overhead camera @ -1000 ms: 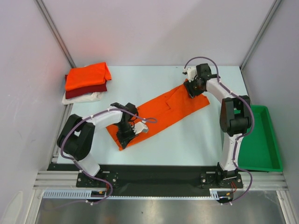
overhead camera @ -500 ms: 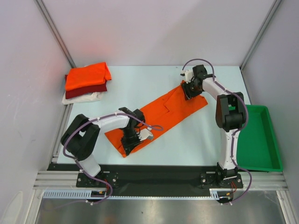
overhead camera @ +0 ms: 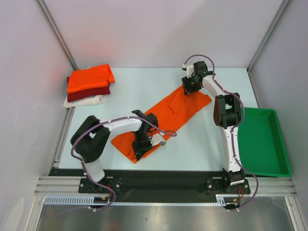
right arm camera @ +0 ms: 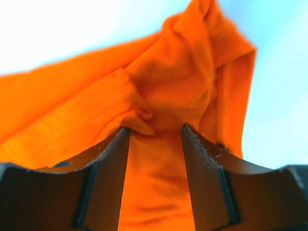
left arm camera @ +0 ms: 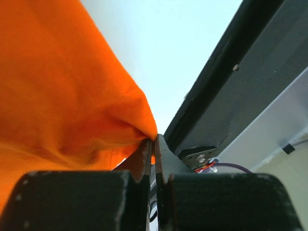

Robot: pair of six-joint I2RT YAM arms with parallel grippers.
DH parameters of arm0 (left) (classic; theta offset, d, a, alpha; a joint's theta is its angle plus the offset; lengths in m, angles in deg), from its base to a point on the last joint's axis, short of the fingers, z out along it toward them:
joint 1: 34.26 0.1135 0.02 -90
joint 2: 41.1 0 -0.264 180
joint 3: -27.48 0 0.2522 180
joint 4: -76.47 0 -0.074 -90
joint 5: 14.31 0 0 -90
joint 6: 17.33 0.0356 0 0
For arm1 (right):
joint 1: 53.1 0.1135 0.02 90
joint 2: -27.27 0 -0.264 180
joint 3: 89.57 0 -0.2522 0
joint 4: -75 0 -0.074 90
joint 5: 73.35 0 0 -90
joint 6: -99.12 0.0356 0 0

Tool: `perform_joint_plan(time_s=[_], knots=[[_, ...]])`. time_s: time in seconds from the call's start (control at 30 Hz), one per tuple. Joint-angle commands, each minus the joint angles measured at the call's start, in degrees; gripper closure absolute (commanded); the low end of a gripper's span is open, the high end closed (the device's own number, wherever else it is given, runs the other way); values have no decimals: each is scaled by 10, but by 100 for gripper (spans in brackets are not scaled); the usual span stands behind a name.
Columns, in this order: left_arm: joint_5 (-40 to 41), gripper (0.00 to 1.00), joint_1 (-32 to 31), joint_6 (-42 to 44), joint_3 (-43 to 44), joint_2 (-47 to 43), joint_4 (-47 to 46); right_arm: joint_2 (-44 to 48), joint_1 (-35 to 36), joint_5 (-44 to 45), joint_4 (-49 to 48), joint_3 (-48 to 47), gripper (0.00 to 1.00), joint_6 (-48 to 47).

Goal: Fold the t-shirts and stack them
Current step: Fold the tshirt

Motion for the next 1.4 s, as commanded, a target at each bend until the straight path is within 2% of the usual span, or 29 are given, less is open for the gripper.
perform_joint_plan(time_s=[0.0, 0.03, 0.07, 0.13, 0.23, 0.33, 0.63, 0.8, 1.03, 1.37], knots=[[-35, 97, -22, -7, 50, 27, 18, -101, 9, 5, 13, -103, 47, -1], [-38, 97, -27, -5, 59, 32, 21, -129, 9, 7, 39, -211, 47, -1], [-40, 97, -39, -4, 67, 42, 25, -168, 7, 6, 99, -275, 47, -1], [-50, 97, -49, -3, 93, 52, 34, -247, -1, 3, 143, -393, 47, 1], [-54, 97, -73, 0, 129, 77, 46, -203, -7, 3, 77, -289, 46, 0], [-67, 96, -87, -5, 177, 110, 50, -236, -6, -2, 102, -349, 47, -3], [-84, 96, -123, -12, 339, 236, 78, -211, 10, -16, 19, -324, 45, -17], [-97, 96, -149, -1, 350, 243, 106, -209, 10, -29, -10, -327, 44, -8], [-82, 94, -180, -4, 380, 246, 111, -207, 16, -52, -105, -315, 43, 6], [-86, 94, -230, -4, 411, 265, 113, -200, 33, -77, -118, -339, 42, 27]])
